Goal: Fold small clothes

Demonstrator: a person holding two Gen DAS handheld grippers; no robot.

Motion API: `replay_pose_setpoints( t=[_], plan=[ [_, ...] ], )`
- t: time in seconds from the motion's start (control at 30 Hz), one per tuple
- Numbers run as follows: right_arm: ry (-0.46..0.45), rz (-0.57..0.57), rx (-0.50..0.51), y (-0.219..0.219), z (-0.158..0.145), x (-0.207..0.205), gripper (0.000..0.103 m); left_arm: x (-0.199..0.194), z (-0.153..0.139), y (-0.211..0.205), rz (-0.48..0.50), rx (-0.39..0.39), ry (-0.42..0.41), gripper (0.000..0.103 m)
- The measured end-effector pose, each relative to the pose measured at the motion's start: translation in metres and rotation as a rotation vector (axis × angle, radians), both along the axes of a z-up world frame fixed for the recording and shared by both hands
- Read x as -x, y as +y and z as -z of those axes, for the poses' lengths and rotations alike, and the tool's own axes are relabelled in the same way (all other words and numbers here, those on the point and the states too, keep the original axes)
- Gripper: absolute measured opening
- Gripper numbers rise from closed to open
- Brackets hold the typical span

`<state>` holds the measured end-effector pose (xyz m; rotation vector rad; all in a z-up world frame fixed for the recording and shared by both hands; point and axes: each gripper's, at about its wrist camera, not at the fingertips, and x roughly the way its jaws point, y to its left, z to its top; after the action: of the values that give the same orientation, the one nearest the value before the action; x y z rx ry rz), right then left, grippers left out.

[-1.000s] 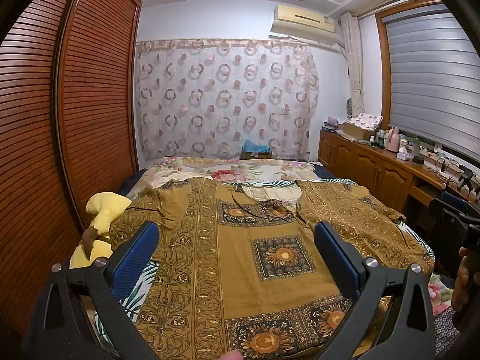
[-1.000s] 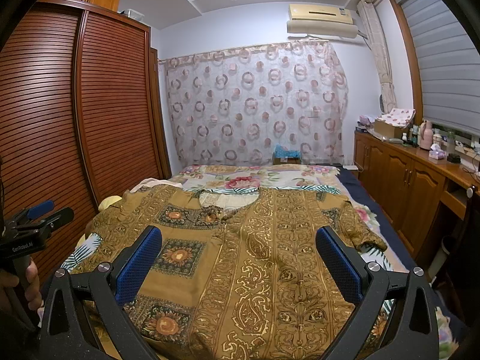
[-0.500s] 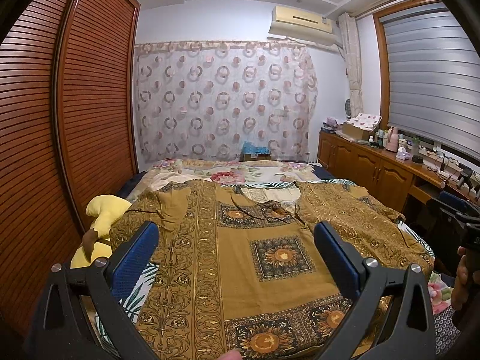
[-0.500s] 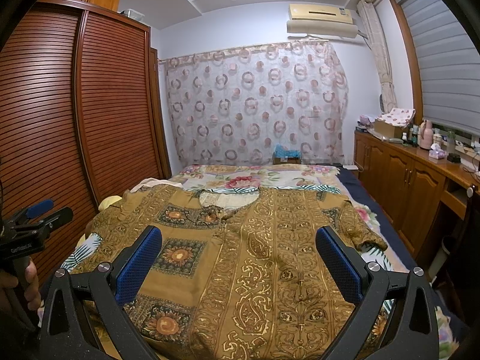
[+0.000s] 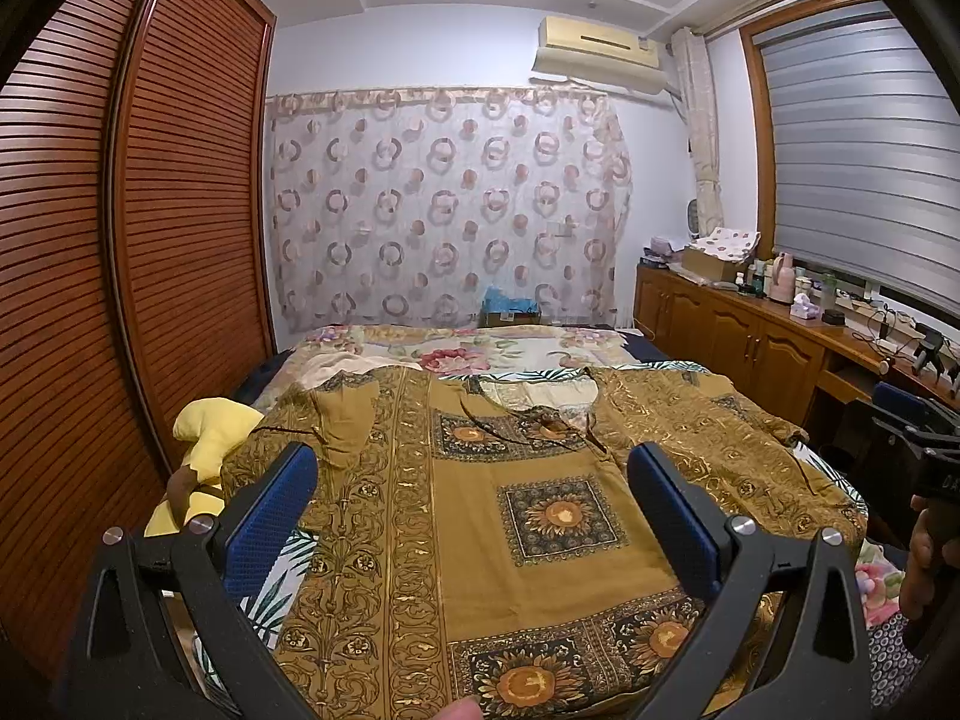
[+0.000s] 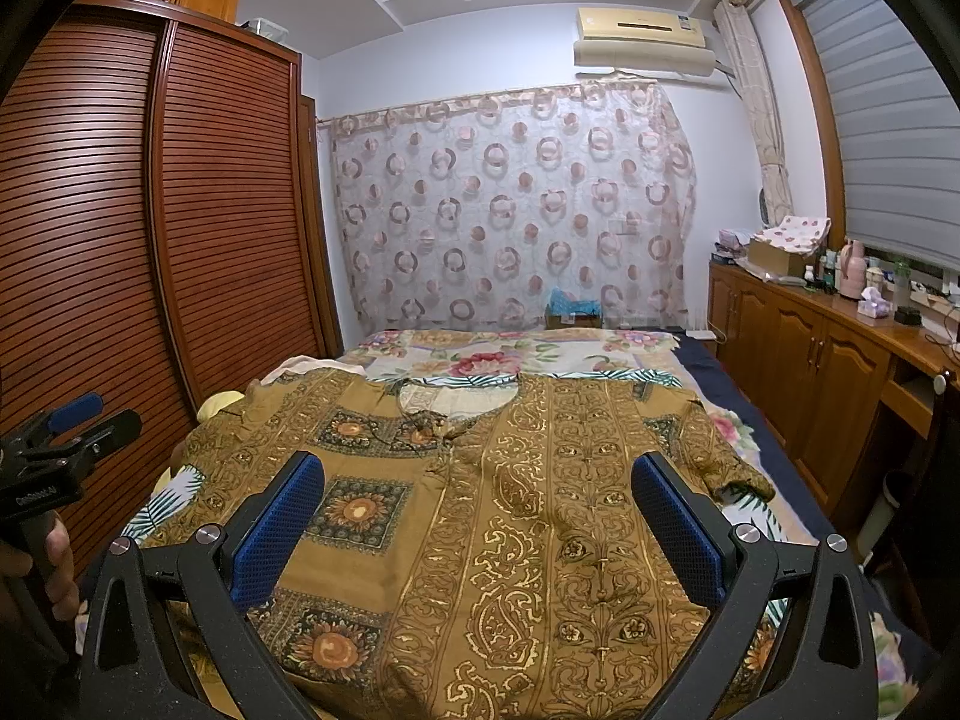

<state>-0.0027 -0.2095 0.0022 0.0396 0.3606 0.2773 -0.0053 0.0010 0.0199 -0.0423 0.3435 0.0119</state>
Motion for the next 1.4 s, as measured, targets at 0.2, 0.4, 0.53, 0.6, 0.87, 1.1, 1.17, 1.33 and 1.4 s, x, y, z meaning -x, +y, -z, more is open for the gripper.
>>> replay_pose_setpoints(
  t=[0.2,0.4,0.53,0.6,0.87,1.1,1.17,1.33,1.4],
  plan=[
    [-0.001,-0.001,0.0,0.0,0.0,0.0,0.102,0.001,0.002,-0.002,-0.001,-0.002,-0.003,0.103],
    [0.0,-0.002,-0.001,0.0,0.0,0.0,0.102,0.001,0.002,-0.002,0.0,-0.005,-0.005,0.103],
    [-0.001,-0.002,-0.001,-0.001,0.0,0.0,0.102,0.001,0.002,-0.003,0.0,-0.005,-0.005,0.103],
    [-0.001,-0.002,-0.001,-0.001,0.0,0.001,0.102,0.002,0.003,-0.003,-0.001,-0.007,-0.006,0.103],
    [-0.001,-0.001,-0.002,0.0,0.0,0.001,0.102,0.002,0.002,-0.003,0.0,-0.009,-0.008,0.103],
    [0.001,-0.004,-0.002,0.0,0.0,0.001,0.102,0.002,0.004,-0.004,0.0,-0.01,-0.008,0.103],
    [0.008,-0.007,-0.003,0.001,0.001,-0.001,0.102,0.006,-0.008,-0.006,0.002,-0.007,0.001,0.103],
    [0.028,-0.018,0.004,0.003,0.007,-0.006,0.102,-0.001,-0.004,0.0,-0.007,0.005,0.032,0.103],
    [0.036,-0.023,0.008,0.004,0.008,-0.009,0.102,-0.005,0.001,0.006,-0.009,0.012,0.047,0.103]
  ],
)
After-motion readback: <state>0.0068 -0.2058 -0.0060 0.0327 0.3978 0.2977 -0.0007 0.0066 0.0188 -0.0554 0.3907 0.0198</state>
